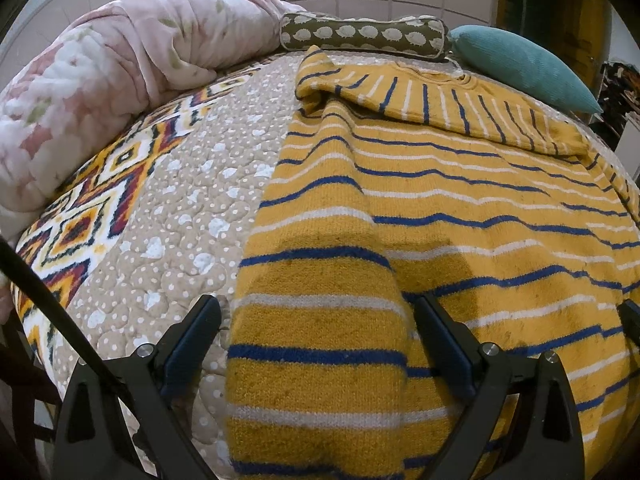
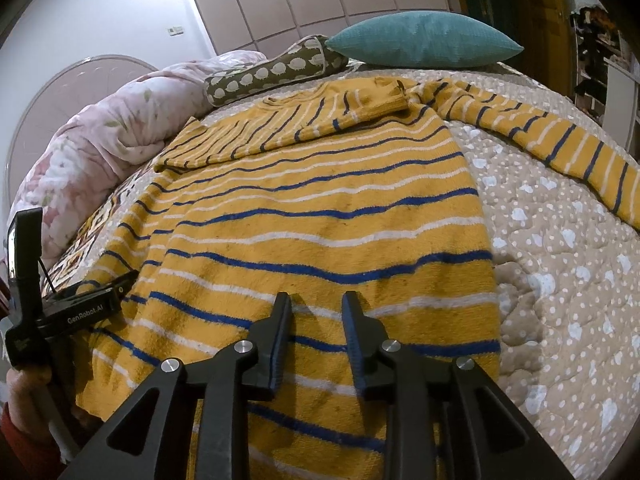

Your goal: Fold small clothes

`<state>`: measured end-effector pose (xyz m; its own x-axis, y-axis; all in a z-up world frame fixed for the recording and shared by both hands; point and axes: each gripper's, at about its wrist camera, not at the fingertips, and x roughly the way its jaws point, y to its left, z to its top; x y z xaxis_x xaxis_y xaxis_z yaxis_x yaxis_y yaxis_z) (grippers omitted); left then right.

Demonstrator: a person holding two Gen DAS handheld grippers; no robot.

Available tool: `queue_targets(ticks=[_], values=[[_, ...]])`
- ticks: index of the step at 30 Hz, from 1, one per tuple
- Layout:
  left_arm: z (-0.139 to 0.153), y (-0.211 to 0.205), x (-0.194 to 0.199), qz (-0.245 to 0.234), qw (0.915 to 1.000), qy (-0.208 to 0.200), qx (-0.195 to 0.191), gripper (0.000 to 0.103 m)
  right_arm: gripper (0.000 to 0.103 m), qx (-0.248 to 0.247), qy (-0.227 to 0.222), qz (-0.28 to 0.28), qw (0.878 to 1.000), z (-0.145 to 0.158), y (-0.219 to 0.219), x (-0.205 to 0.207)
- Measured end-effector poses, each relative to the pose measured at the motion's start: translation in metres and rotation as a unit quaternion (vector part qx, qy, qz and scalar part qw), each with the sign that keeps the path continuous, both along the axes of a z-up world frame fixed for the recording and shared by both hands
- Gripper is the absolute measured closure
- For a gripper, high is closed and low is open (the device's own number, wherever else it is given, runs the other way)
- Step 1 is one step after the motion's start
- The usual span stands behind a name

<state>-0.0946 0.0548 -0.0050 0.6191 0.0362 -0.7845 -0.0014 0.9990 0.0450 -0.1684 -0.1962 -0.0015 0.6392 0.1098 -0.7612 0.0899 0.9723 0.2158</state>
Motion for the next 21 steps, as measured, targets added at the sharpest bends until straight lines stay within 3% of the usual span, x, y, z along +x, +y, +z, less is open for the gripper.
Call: queue_targets(ticks=[3,7,12,16,18,21], values=[[0.0,0.001,0.0,-0.004,1.0,0.0,-0.001,0.006,0.075,0.03,0.001,-0.017,0.999,0.009,-0.019,-0.002],[0.0,0.001,0.001,-0.003,1.0,-0.001,0.0,0.006,0.064,0.026,-0.008,-0.112,0.993,0.02,-0.082,-0.022],[0.0,-0.001,0.0,-0.001,1.0,-0.002,0.0,0.005,0.061,0.087,-0.02,-0.243,0.966,0.014,-0.178,-0.071],[-0.001,-0.001,0.0,-0.002,1.0,-0.001,0.0,0.005,0.061,0.074,-0.04,-0.331,0.94,0.023,-0.228,-0.092],[-0.001,-0.001,0.0,-0.002,1.0,-0.002,0.0,0.005,0.061,0.092,-0.05,-0.353,0.93,0.022,-0.251,-0.092],[-0.001,-0.002,-0.001,-0.001,1.0,-0.003,-0.002,0.005,0.061,0.108,-0.058,-0.363,0.924,0.026,-0.273,-0.075]])
